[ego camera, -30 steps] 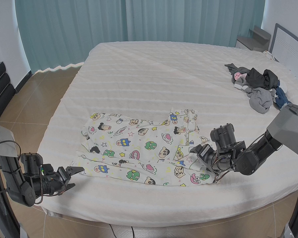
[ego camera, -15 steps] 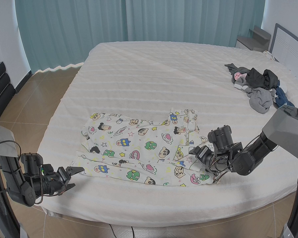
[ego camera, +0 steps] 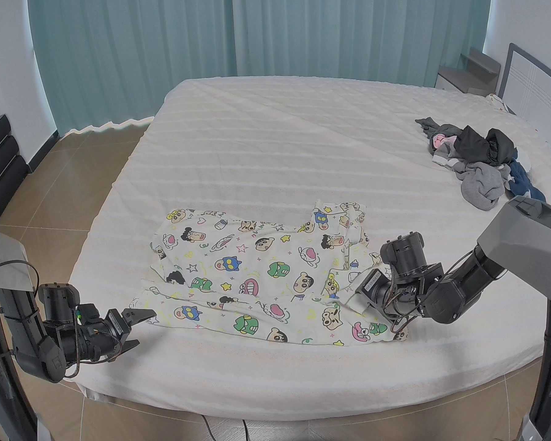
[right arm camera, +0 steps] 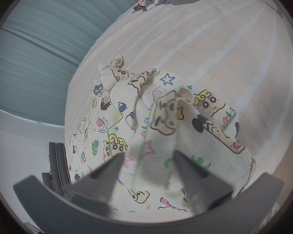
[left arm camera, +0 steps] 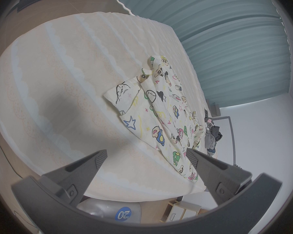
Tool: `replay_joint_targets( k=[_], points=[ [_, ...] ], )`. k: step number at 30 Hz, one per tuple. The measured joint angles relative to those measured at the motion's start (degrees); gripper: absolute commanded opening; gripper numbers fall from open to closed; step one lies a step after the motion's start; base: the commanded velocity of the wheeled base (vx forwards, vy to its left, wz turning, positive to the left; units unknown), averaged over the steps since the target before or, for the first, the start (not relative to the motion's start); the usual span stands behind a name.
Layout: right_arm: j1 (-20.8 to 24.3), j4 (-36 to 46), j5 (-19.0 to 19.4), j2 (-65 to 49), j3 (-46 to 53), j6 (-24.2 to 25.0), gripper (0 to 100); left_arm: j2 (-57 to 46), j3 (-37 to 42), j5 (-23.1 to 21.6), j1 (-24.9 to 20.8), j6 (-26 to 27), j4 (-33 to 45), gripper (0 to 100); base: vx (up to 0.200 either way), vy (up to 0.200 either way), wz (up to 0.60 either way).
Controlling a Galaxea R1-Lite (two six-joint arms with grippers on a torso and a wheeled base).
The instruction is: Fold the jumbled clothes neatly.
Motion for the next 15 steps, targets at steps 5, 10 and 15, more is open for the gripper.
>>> replay_joint_targets(
  k=[5,10,15],
  points=[
    [0.0,0.0,0.0,0.1,0.0,-0.1,0,0.0,0.0,0.0,0.0,0.0,0.0,100,0.0,0.0,0.0],
    [0.0,0.2,0.0,-0.1,0.2,-0.2,0,0.0,0.0,0.0,0.0,0.0,0.0,100,0.0,0.0,0.0],
    [0.2,0.5,0.1,-1.5,0.4,-0.3,0,0.0,0.0,0.0,0.0,0.0,0.0,100,0.0,0.0,0.0]
  ],
)
